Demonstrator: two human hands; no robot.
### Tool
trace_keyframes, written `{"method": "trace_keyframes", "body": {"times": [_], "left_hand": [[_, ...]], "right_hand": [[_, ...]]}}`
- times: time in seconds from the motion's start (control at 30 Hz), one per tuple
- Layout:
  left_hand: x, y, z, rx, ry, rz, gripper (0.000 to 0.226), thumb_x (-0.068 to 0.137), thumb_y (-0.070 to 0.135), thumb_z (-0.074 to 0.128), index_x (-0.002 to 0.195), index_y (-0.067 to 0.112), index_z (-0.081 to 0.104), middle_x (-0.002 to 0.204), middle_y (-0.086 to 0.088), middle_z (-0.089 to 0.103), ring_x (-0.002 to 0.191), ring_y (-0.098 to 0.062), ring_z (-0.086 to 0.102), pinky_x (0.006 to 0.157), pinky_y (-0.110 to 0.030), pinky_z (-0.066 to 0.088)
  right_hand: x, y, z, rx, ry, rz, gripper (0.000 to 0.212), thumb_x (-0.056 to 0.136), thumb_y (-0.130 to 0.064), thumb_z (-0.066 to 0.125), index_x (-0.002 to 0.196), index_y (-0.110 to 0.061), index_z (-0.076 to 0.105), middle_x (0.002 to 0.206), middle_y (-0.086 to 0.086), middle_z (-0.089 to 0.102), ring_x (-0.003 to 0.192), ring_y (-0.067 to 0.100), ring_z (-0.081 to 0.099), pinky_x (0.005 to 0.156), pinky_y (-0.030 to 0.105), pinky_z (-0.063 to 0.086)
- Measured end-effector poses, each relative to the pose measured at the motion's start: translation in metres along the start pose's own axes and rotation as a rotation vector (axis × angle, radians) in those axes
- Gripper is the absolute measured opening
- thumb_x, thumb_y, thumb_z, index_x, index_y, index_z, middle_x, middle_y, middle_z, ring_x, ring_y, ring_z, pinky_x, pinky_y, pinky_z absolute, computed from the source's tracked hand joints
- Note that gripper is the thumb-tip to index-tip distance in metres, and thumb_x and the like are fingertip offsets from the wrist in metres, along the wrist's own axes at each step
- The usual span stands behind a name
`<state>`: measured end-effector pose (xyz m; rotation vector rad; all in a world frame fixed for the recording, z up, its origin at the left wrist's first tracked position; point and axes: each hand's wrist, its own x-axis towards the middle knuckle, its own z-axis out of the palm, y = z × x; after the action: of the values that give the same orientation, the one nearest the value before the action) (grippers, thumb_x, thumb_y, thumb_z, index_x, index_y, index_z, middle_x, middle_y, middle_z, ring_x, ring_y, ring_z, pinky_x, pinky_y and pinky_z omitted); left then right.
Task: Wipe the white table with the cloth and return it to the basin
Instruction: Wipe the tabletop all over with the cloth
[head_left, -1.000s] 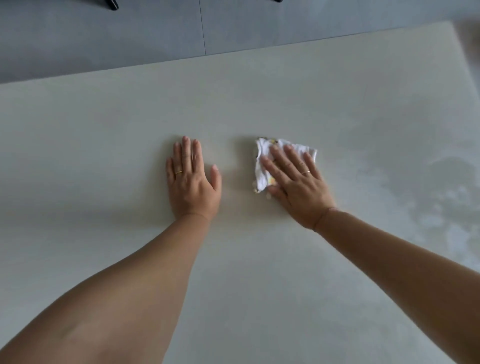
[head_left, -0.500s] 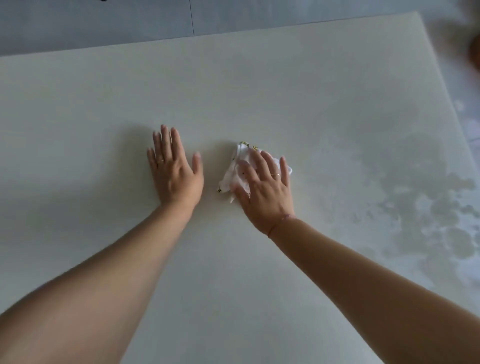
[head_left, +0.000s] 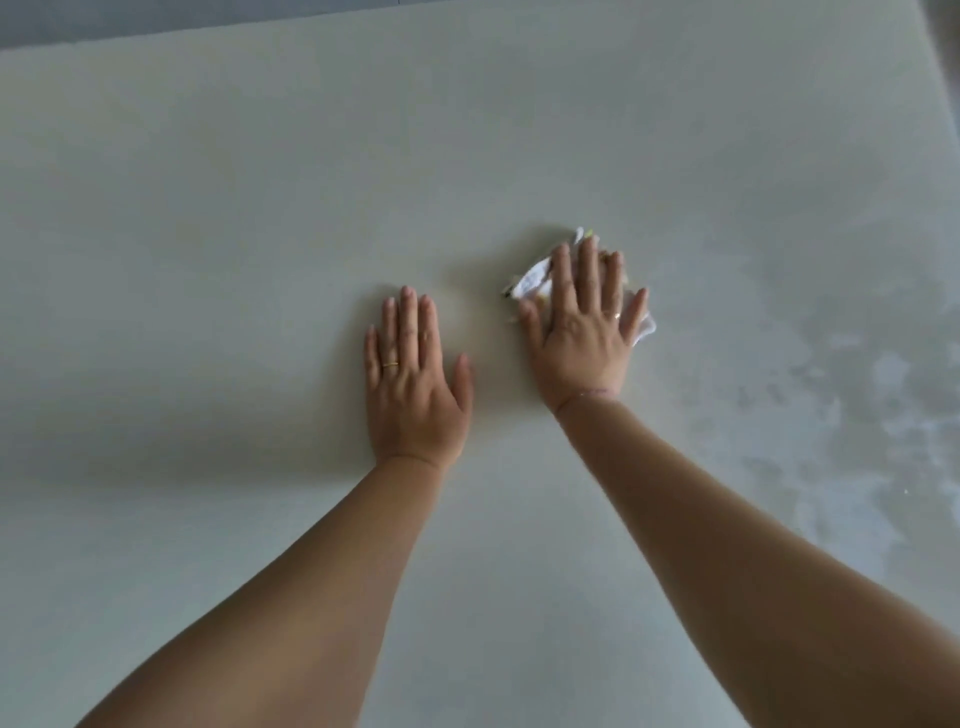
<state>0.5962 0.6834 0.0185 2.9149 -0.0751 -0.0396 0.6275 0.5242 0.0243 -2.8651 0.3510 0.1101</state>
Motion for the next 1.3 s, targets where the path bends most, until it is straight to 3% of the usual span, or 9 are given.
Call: {"method": "trace_keyframes", "body": {"times": [0.2, 0.4, 0.47, 0.67, 0.87, 0.97, 1.03, 1.1, 1.3], "left_hand": [[0.000, -0.001, -0.002, -0.015, 0.013, 0.003, 0.065, 0.089, 0.035, 0.036, 0.147, 0.005, 0.031, 0.155, -0.013, 0.026, 0.144, -0.029, 0.024, 0.117, -0.044, 0.016], [0.001, 0.000, -0.002, -0.004, -0.004, -0.015, 0.066, 0.090, 0.037, 0.031, 0.148, 0.006, 0.027, 0.156, -0.011, 0.023, 0.145, -0.027, 0.020, 0.117, -0.042, 0.012], [0.000, 0.001, -0.002, -0.005, -0.010, -0.017, 0.067, 0.089, 0.038, 0.031, 0.148, 0.006, 0.027, 0.157, -0.012, 0.023, 0.145, -0.027, 0.020, 0.117, -0.042, 0.012], [0.001, 0.001, -0.005, 0.011, -0.048, -0.014, 0.068, 0.089, 0.040, 0.023, 0.150, 0.007, 0.021, 0.158, -0.010, 0.016, 0.147, -0.026, 0.013, 0.118, -0.041, 0.007], [0.001, 0.000, 0.000, 0.047, -0.065, -0.010, 0.066, 0.092, 0.038, 0.026, 0.150, 0.008, 0.016, 0.159, -0.011, 0.012, 0.147, -0.027, 0.009, 0.118, -0.042, 0.004], [0.004, -0.001, -0.001, 0.034, -0.099, -0.003, 0.066, 0.096, 0.036, 0.034, 0.151, 0.008, 0.012, 0.160, -0.010, 0.007, 0.147, -0.027, 0.004, 0.118, -0.043, 0.000], [-0.001, -0.004, -0.007, 0.043, -0.103, 0.029, 0.068, 0.096, 0.038, 0.036, 0.151, 0.008, 0.012, 0.160, -0.011, 0.005, 0.148, -0.026, 0.002, 0.117, -0.043, -0.006], [-0.016, -0.007, -0.014, 0.060, -0.063, 0.102, 0.069, 0.094, 0.041, 0.036, 0.150, 0.007, 0.017, 0.160, -0.012, 0.009, 0.147, -0.026, 0.004, 0.116, -0.043, -0.009], [-0.111, 0.009, -0.015, 0.004, -0.069, 0.227, 0.066, 0.092, 0.040, 0.037, 0.146, 0.004, 0.031, 0.155, -0.014, 0.025, 0.144, -0.028, 0.021, 0.118, -0.046, 0.009]], "right_hand": [[-0.031, 0.025, -0.009, -0.096, -0.109, -0.494, 0.062, 0.093, -0.051, 0.031, 0.147, -0.022, 0.032, 0.156, 0.003, 0.025, 0.145, 0.030, 0.020, 0.114, 0.058, 0.016], [0.004, 0.061, -0.021, -0.012, -0.031, 0.034, 0.065, 0.091, -0.052, 0.022, 0.151, -0.027, 0.017, 0.160, -0.001, 0.009, 0.148, 0.024, 0.003, 0.117, 0.052, -0.002], [-0.024, 0.033, -0.010, 0.002, -0.015, 0.060, 0.064, 0.093, -0.051, 0.029, 0.151, -0.026, 0.019, 0.160, 0.001, 0.011, 0.147, 0.027, 0.006, 0.116, 0.055, 0.000], [-0.076, 0.048, -0.010, -0.128, -0.112, -0.512, 0.062, 0.093, -0.050, 0.032, 0.149, -0.025, 0.025, 0.157, 0.000, 0.021, 0.145, 0.028, 0.019, 0.115, 0.055, 0.013], [-0.077, 0.046, -0.007, 0.000, -0.015, 0.079, 0.063, 0.092, -0.051, 0.023, 0.151, -0.028, 0.017, 0.160, -0.002, 0.010, 0.148, 0.024, 0.004, 0.116, 0.052, -0.003], [-0.135, 0.017, 0.003, -0.050, -0.074, -0.163, 0.063, 0.093, -0.051, 0.027, 0.150, -0.026, 0.022, 0.159, -0.001, 0.015, 0.147, 0.027, 0.010, 0.115, 0.055, 0.003], [-0.147, 0.035, -0.003, -0.111, -0.133, -0.429, 0.060, 0.095, -0.051, 0.030, 0.149, -0.025, 0.026, 0.158, -0.002, 0.020, 0.146, 0.027, 0.015, 0.115, 0.056, 0.012], [-0.130, 0.064, -0.012, -0.147, -0.128, -0.505, 0.060, 0.095, -0.051, 0.030, 0.148, -0.025, 0.027, 0.157, -0.002, 0.021, 0.145, 0.026, 0.019, 0.116, 0.054, 0.014], [-0.121, 0.053, -0.008, -0.010, -0.021, 0.083, 0.063, 0.093, -0.051, 0.024, 0.151, -0.027, 0.017, 0.160, -0.002, 0.011, 0.148, 0.024, 0.004, 0.116, 0.050, -0.004]]}}
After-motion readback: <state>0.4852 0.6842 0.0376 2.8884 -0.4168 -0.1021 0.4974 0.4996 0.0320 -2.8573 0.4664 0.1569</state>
